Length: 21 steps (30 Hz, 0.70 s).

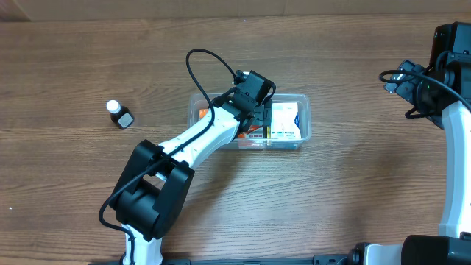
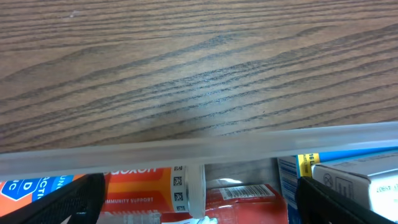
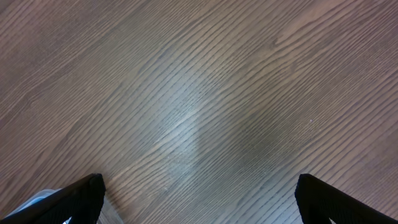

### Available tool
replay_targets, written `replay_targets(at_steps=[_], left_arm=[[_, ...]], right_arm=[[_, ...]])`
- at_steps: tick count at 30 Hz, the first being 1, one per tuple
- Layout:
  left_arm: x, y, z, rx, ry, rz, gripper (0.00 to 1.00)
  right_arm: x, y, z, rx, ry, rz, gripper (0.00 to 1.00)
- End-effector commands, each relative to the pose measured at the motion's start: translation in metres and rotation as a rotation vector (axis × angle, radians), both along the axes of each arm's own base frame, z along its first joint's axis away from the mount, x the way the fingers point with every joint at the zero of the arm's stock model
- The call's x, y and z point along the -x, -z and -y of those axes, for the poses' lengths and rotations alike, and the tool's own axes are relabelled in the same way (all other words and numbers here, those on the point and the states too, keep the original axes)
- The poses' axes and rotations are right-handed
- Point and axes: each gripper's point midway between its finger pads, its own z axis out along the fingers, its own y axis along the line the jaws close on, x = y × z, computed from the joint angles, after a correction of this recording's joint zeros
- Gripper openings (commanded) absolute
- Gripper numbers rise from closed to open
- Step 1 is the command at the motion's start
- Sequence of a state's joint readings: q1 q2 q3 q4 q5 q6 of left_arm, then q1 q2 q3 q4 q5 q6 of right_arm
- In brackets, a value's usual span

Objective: Pack container
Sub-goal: 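Open the left gripper and lift away from the container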

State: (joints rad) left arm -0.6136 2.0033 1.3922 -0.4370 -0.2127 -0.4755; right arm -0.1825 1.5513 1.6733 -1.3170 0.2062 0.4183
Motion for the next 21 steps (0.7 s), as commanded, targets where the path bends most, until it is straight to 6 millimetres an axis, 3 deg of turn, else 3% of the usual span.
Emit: replay_targets(at_steps=[1,8,14,21], left_arm=[[-0.004,0.012,0.000,-0.015,0.002,-0.015,0.97],[-0.003,0.022,-0.001,-0.039,0.025,-0.029,0.92],[0.000,0.044,-0.004,-0.092,0.069,-0.063,0.92],[-0.012,0.030,-0.002,-0.080,0.074,-0.029,0.99]], right_arm=[[-0.003,-0.008,0.001,0.002,0.004,0.028,1.00],[-0.003,-0.008,0.001,0.002,0.004,0.028,1.00],[-0.003,-0.008,0.001,0.002,0.004,0.028,1.00],[-0.003,-0.008,0.001,0.002,0.004,0.028,1.00]])
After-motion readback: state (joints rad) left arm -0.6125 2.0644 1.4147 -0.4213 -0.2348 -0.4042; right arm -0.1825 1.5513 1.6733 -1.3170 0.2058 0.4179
